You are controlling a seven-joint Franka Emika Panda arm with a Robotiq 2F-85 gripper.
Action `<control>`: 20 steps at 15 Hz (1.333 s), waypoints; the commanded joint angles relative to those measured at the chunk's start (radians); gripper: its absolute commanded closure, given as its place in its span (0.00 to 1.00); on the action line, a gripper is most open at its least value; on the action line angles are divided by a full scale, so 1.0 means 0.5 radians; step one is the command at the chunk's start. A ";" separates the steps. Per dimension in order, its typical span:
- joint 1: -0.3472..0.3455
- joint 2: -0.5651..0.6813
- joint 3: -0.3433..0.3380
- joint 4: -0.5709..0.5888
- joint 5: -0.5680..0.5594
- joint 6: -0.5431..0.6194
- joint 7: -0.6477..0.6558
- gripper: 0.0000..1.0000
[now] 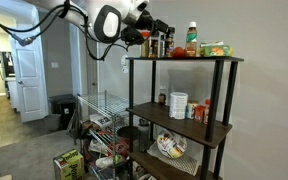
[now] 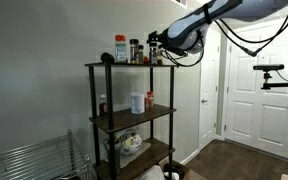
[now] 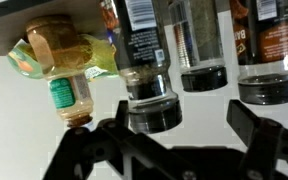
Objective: Pick up the clear container with a black lid from the second shelf from the top and put it on the top shelf
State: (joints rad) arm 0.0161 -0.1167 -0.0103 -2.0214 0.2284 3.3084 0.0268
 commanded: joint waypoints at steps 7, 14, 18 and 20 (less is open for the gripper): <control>-0.013 -0.317 0.015 -0.404 -0.057 0.053 0.065 0.00; 0.031 -0.341 -0.010 -0.482 0.010 0.042 0.005 0.26; 0.036 -0.322 -0.011 -0.504 0.008 0.033 0.005 0.52; 0.032 -0.311 -0.009 -0.506 0.008 0.030 0.006 0.64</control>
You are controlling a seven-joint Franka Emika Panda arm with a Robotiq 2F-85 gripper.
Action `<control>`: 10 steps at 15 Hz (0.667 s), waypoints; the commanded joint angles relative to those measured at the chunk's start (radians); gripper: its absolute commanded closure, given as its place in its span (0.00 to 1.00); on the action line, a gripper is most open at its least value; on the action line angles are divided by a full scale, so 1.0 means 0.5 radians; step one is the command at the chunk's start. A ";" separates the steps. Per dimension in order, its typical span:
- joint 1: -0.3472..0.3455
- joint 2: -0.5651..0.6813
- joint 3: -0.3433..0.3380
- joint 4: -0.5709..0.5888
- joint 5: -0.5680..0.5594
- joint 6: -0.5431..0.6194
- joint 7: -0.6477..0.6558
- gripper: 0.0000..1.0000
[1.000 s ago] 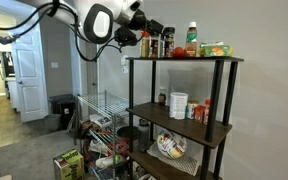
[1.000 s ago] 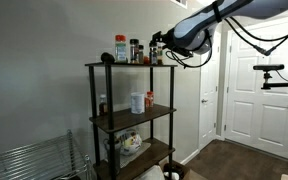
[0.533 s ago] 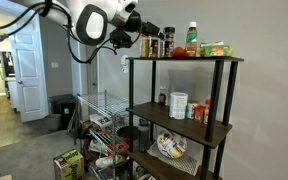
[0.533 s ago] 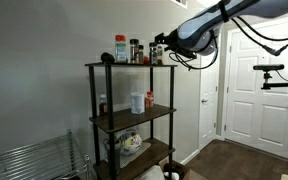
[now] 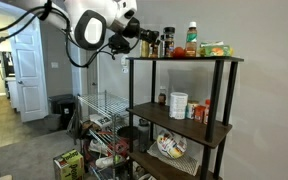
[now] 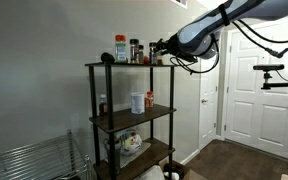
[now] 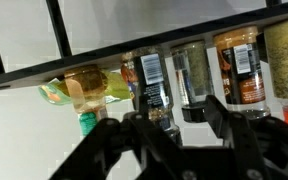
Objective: Pick up the clear container with a black lid from the second shelf from the top and put it on the top shelf
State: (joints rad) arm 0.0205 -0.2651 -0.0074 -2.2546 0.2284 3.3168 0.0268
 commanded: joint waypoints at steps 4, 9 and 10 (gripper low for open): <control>0.019 0.040 -0.011 0.004 0.009 0.007 0.011 0.90; -0.023 0.126 0.002 0.074 -0.060 -0.025 0.077 1.00; -0.027 0.146 0.000 0.089 -0.059 -0.027 0.078 1.00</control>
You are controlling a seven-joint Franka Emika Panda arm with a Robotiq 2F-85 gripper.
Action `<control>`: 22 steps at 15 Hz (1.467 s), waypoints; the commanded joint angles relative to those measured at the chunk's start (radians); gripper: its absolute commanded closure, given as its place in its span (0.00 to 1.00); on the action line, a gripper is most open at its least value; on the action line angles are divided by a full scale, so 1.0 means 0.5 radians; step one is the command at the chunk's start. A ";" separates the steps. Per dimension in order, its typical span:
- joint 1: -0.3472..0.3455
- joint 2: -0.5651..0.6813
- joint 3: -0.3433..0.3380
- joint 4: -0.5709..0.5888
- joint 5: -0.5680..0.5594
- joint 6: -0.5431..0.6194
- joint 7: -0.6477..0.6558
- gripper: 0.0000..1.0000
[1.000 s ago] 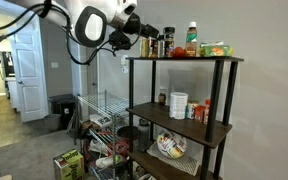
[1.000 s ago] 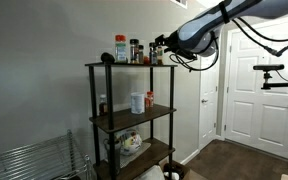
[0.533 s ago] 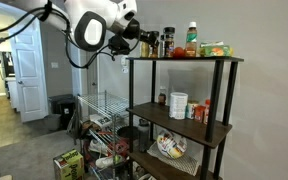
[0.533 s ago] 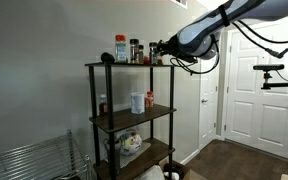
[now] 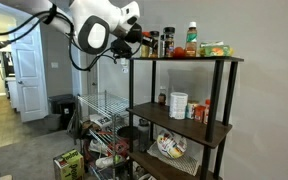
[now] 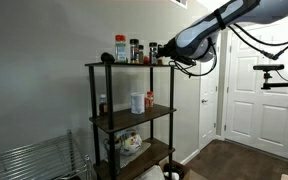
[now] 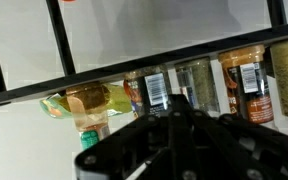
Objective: Pick up the clear container with a black lid from the second shelf from the top and put it on the top shelf
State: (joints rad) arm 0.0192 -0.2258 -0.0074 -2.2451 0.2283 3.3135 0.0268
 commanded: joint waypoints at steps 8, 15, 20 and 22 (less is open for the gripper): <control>-0.034 0.191 -0.015 0.203 -0.059 -0.045 0.076 1.00; -0.041 0.245 -0.036 0.336 -0.053 -0.067 0.080 1.00; -0.046 0.256 -0.049 0.335 -0.050 -0.061 0.079 1.00; -0.047 0.267 -0.052 0.334 -0.047 -0.058 0.082 1.00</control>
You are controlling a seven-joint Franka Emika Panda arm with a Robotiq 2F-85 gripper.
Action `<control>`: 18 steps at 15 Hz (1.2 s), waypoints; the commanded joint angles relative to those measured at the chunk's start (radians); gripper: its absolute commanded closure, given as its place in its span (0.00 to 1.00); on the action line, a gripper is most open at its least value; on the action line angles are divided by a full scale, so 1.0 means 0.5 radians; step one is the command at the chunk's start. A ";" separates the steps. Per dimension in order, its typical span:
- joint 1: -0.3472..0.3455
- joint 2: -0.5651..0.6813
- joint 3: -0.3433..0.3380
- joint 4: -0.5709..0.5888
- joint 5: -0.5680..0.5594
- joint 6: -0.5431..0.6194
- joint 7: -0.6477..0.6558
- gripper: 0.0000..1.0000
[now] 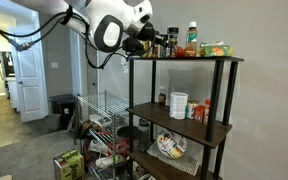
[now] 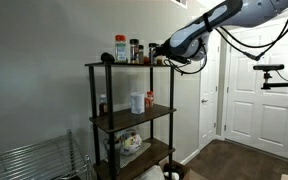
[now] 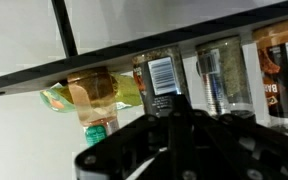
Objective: Pick up the clear container with a black lid from the second shelf from the top and put it on the top shelf
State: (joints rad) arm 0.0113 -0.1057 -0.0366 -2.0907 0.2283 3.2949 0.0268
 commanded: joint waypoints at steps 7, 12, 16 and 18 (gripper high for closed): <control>-0.034 0.062 0.003 0.040 -0.050 -0.025 0.081 1.00; -0.041 0.078 0.001 0.036 -0.048 -0.025 0.081 1.00; -0.037 0.044 0.005 -0.007 -0.050 -0.014 0.078 1.00; -0.036 0.016 0.007 -0.032 -0.051 -0.008 0.074 1.00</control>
State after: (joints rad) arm 0.0037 -0.0741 -0.0400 -2.0865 0.2283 3.2949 0.0268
